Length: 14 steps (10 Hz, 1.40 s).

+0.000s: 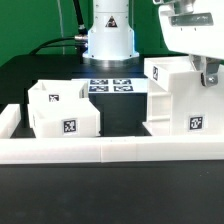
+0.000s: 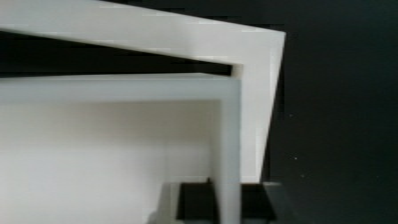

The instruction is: Assemble drawer

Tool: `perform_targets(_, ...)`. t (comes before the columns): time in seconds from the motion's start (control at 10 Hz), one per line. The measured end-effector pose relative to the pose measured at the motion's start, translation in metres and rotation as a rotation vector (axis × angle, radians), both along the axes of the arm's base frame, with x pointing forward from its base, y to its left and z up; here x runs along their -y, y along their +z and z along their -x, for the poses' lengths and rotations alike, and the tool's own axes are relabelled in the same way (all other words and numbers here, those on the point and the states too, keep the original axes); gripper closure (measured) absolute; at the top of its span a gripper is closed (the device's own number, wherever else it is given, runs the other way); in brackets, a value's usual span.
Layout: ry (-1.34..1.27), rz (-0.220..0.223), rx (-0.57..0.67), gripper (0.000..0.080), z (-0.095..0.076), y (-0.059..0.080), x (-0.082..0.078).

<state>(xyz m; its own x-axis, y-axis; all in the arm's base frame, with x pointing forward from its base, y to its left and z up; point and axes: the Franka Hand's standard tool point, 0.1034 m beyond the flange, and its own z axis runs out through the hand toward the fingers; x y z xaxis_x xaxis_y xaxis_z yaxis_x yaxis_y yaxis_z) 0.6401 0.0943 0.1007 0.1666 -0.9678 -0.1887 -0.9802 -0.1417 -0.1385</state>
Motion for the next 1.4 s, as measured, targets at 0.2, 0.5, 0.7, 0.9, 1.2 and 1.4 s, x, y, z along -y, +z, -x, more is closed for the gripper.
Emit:
perform_targets(0.2,0.001,-0.009,-0.035,0.0761,-0.002,-0.002,0.001)
perform_targets(0.5,-0.034,-0.020,-0.049,0.0761,-0.004,-0.002,-0.007)
perform_targets(0.7,-0.025,-0.018,-0.047,0.0761,-0.003,-0.001,-0.014)
perform_targets(0.9,-0.021,-0.017,-0.047,0.0761,-0.003,0.000,-0.016)
perform_targets(1.2,-0.013,-0.017,-0.046,0.0532,-0.002,-0.001,-0.017)
perform_targets(1.4,0.097,-0.007,-0.014,0.0226,-0.002,0.007,-0.017)
